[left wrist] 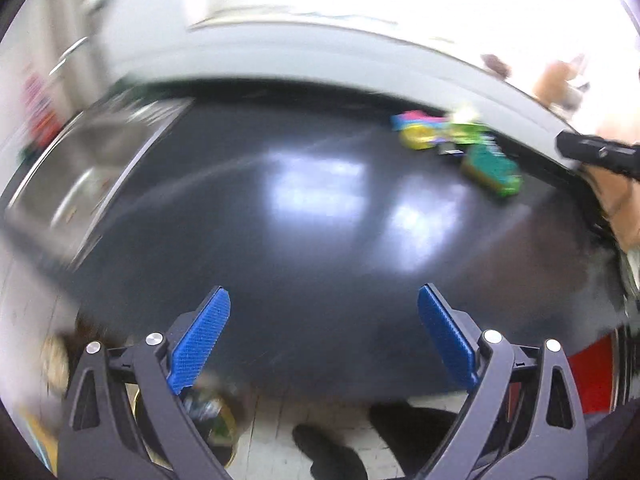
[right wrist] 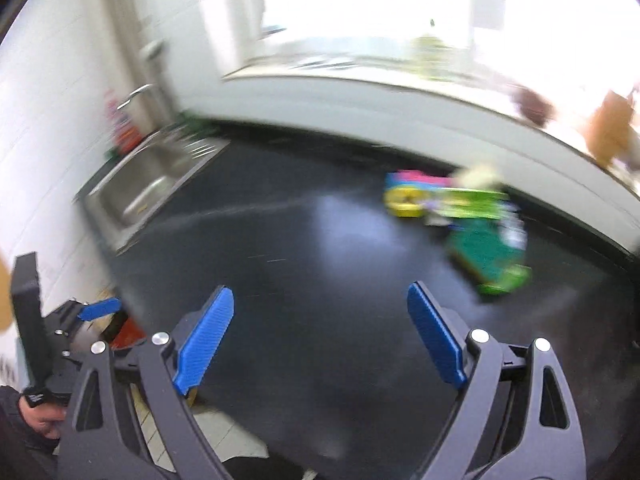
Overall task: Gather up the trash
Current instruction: 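Grasp yellow tape roll with left tool while right tool grasps the green sponge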
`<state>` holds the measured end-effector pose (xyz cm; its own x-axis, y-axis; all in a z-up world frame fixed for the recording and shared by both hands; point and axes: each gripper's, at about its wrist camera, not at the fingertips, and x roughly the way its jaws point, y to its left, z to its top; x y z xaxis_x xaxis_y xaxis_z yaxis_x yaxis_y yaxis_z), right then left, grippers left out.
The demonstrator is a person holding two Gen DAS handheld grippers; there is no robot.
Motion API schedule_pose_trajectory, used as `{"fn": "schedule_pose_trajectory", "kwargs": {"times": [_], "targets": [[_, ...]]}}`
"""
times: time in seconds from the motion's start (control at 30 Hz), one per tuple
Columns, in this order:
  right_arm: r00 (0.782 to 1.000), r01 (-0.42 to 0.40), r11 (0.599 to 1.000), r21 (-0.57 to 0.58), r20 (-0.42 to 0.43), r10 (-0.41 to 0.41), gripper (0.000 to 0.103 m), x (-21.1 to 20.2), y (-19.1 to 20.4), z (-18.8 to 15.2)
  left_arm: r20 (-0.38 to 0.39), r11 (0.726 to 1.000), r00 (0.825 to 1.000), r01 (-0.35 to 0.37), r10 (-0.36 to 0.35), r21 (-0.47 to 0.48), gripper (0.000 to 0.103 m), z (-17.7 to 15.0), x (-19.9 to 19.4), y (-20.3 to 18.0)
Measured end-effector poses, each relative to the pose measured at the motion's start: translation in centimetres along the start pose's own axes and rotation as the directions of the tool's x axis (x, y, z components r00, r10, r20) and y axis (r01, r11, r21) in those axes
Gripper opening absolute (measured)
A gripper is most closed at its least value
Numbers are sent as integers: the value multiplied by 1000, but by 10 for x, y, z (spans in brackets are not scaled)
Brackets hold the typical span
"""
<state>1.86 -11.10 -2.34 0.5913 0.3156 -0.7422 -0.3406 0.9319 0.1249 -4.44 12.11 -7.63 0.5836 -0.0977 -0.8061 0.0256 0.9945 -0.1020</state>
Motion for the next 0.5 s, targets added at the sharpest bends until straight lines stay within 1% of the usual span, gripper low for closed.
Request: {"fn": "schedule_pose_trajectory", "kwargs": {"times": [0.03, 0.1, 0.2, 0.27, 0.37, 0.5], "targets": [[1000, 19, 1000, 25, 6, -19, 86, -5, -19, -3, 1, 999, 1000, 31, -31, 37, 92, 13, 7, -21], [999, 50, 996, 73, 11, -51, 86, -10, -51, -6, 0, 995, 998, 62, -63, 81, 92, 27, 16, -49], [997, 73, 991, 115, 13, -75, 86, -15, -84, -9, -13, 985, 995, 97, -96, 141, 92, 46, 33, -88], [997, 76, 990, 117, 10, -78, 86, -12, -95, -9, -26, 980, 995, 104, -102, 170, 92, 57, 46, -105], [997, 74, 991, 110, -1, -74, 86, -1, -111, -7, -44, 976, 995, 97, -90, 195, 92, 62, 59, -120], [998, 60, 994, 93, -23, -58, 86, 21, -125, 3, -67, 978, 995, 90, -79, 189, 92, 79, 84, -125]]}}
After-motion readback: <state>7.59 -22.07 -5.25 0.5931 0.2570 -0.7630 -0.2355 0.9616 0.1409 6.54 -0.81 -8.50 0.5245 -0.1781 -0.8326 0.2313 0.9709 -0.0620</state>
